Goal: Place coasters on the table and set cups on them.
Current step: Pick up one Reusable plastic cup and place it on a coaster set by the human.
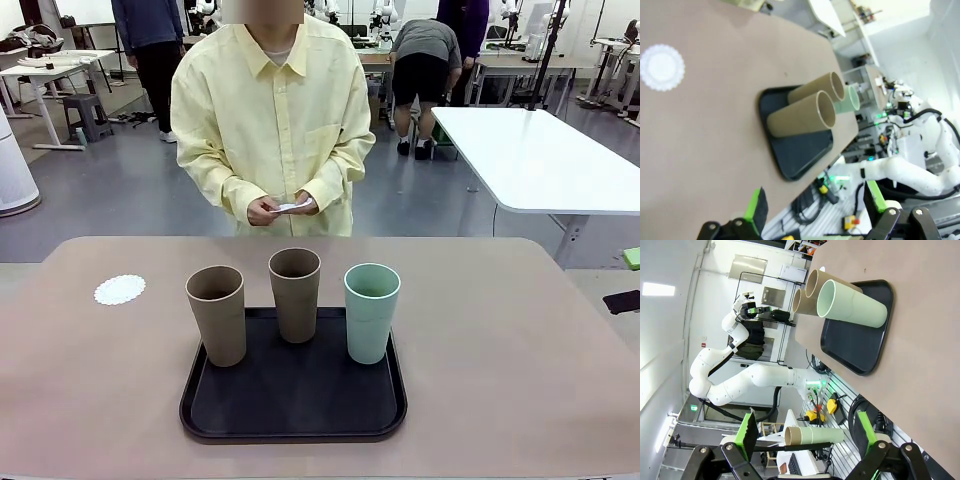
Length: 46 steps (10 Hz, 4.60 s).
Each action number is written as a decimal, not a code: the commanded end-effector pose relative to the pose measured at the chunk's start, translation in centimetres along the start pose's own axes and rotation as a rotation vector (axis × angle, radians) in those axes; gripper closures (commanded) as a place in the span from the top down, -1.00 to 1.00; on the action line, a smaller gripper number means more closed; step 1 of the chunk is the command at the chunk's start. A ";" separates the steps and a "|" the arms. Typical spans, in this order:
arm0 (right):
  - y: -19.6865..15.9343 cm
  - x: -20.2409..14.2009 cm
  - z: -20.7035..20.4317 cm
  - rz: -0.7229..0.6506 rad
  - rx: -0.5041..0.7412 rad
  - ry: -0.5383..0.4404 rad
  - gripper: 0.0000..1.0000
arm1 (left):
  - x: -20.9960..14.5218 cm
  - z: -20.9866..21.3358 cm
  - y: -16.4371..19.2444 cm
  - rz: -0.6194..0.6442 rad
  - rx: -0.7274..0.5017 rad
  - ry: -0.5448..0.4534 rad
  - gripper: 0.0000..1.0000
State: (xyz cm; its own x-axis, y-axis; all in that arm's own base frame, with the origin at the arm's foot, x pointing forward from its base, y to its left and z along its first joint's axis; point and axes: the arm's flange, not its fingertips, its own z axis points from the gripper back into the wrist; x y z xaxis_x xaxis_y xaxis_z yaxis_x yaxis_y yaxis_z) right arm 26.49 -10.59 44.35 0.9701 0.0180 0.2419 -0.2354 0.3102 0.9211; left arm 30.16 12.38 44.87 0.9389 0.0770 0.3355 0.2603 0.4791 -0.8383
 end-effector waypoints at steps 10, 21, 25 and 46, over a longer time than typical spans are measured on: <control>-0.1 0.1 0.0 0.007 0.011 -0.001 1.00 | 6.3 -15.4 -3.9 -1.000 0.335 0.465 1.00; -0.1 0.1 0.0 0.007 0.011 -0.001 1.00 | 6.4 -18.0 -4.2 -1.342 0.050 0.484 1.00; -0.1 0.1 0.0 0.007 0.011 -0.001 1.00 | 7.4 -15.8 -2.1 -1.548 -0.286 0.200 1.00; -0.1 0.1 0.0 0.007 0.011 -0.001 1.00 | 6.3 -24.0 10.1 -1.371 -0.339 0.082 1.00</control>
State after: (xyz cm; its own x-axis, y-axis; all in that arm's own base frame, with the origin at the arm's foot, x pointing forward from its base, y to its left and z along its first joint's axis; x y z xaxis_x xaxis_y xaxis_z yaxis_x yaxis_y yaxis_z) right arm 26.48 -10.61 44.33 0.9708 0.0165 0.2394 -0.2323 0.3143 0.9205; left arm 43.33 -2.57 28.86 -0.0571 -0.3319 0.9416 0.9943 -0.1044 0.0235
